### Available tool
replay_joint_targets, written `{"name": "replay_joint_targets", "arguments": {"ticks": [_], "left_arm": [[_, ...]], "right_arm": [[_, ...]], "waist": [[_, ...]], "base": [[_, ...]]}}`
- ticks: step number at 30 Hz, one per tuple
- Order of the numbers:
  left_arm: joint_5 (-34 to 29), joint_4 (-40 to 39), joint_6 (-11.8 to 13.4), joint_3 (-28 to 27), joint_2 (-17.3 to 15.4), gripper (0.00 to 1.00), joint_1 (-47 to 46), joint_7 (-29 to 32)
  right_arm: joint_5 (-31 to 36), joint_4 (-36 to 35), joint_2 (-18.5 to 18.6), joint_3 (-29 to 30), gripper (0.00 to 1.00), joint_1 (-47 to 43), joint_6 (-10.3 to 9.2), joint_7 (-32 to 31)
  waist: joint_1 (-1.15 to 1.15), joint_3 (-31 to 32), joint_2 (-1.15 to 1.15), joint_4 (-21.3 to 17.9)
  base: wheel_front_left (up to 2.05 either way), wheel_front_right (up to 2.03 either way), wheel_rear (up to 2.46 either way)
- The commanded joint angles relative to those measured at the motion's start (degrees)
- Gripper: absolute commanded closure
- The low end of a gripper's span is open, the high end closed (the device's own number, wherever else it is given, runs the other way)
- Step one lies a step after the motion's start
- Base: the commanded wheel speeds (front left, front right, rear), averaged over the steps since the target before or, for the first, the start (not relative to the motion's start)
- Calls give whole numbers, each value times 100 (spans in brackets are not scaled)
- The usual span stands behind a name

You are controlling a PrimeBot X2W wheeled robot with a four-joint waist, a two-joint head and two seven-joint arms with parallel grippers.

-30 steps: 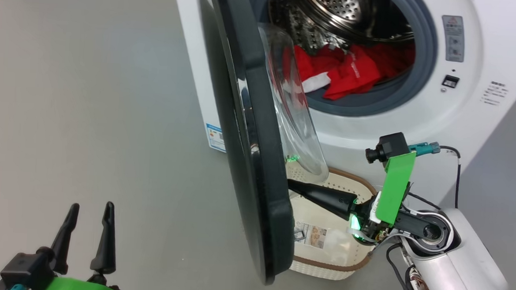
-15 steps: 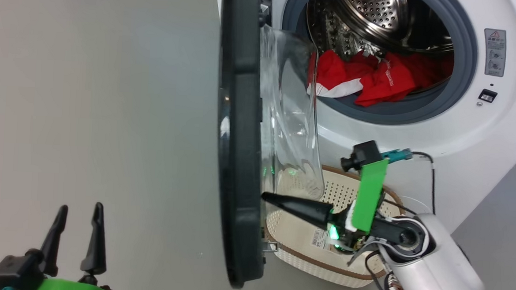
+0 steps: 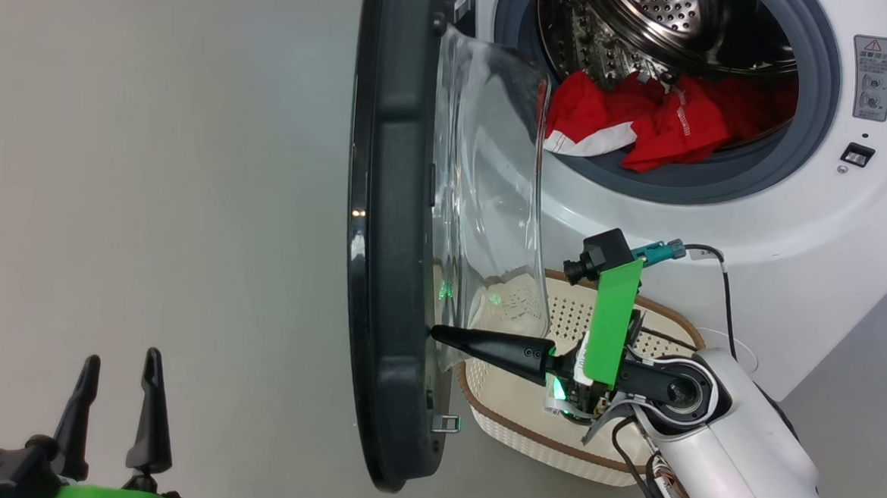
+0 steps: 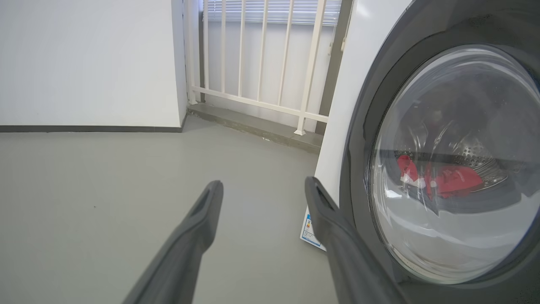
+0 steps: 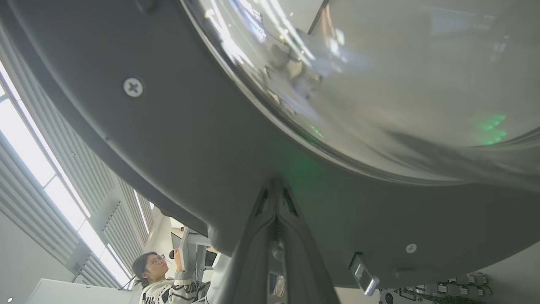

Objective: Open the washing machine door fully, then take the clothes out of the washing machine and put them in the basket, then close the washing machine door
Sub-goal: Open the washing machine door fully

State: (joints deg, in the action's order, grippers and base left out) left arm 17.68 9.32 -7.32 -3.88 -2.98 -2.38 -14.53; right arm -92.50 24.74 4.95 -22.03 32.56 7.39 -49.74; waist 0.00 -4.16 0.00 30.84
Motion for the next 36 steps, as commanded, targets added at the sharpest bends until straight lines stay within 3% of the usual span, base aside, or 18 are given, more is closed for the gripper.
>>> {"name": "replay_joint_targets", "arguments": {"ticks": [1,22,24,26,27,29,36], "left_arm": [[-47,-160,-17,-216,-72,0,-21,-47],[-92,-36,-17,2,-86,0,-57,-47],[-88,-20,-17,41,-105,0,-60,-47],[-87,-3,-17,79,-125,0,-59,-47],[-85,5,-17,96,-135,0,-58,-47],[-78,23,-17,132,-157,0,-57,-47],[-63,34,-17,148,-195,0,-39,-47]], "right_arm": [[-61,-154,-191,-123,100,210,10,51],[111,-832,-18,189,99,-296,10,360],[168,-976,26,238,84,-388,10,452],[210,-1117,62,292,58,-498,10,549],[247,-1191,90,313,52,-553,10,603],[348,-1350,142,360,0,-663,10,751],[958,-1973,341,496,0,-969,10,1631]], "waist": [[0,2,0,-2],[0,191,0,-105],[0,224,0,-120],[0,267,0,-137],[0,285,0,-146],[0,320,0,-164],[0,374,0,-249]], "base": [[0,0,0],[0,0,0],[0,0,0],[0,0,0],[0,0,0],[0,0,0],[0,0,0]]}}
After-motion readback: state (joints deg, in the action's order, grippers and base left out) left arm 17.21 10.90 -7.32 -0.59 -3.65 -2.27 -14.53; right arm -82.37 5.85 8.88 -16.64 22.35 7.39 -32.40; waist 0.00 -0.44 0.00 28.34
